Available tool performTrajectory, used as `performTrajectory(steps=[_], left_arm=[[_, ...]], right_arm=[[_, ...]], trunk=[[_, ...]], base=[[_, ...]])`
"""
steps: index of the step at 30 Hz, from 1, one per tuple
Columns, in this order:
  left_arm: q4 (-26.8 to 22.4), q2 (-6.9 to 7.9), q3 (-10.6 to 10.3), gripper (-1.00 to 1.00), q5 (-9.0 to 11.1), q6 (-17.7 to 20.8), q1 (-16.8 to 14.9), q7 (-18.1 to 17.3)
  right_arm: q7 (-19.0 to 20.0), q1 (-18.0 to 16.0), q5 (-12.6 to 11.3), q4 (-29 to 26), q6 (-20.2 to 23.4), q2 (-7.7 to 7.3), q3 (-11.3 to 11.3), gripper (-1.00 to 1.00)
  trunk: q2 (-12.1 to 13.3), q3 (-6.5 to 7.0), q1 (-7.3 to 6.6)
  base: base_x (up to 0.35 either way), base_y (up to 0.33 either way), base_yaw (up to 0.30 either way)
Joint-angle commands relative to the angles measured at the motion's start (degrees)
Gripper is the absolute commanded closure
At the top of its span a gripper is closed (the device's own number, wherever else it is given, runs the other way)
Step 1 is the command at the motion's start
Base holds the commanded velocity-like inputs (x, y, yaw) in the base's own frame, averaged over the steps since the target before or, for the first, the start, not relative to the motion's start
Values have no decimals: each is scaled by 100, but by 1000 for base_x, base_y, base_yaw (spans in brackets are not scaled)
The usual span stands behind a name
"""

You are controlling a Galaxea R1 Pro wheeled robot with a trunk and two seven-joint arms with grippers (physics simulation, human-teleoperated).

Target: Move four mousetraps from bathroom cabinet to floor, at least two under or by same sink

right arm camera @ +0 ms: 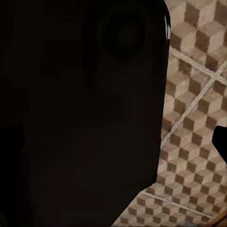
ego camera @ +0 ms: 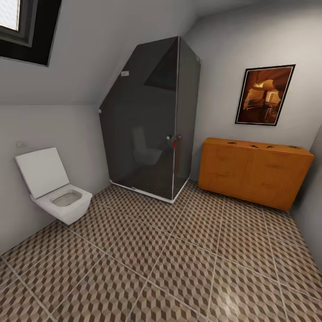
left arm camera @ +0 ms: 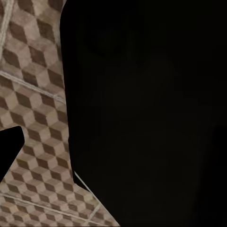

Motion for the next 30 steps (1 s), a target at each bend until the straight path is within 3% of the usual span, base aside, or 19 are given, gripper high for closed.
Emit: performTrajectory(steps=[1,4,13,23,30], left_arm=[[0,0,0,-100,0,0,0,0],[-48,70,8,-100,-1,7,99,-18],[-143,57,6,-100,6,8,393,-17],[-217,-140,18,-100,33,2,567,-19],[-412,-211,33,-100,230,116,571,56]], right_arm=[[0,0,0,0,0,0,0,-100],[41,-9,58,53,24,50,-18,-100],[-4,-17,69,53,16,10,1,-100],[-46,-18,11,109,60,-2,-16,-100],[-57,-19,28,117,151,-6,-13,-100]], trunk=[[-3,-3,-5],[-3,-3,-5],[-3,-3,-5],[-3,-3,-5],[-3,-3,-5]], base=[[0,0,0],[0,0,0],[0,0,0],[0,0,0],[0,0,0]])
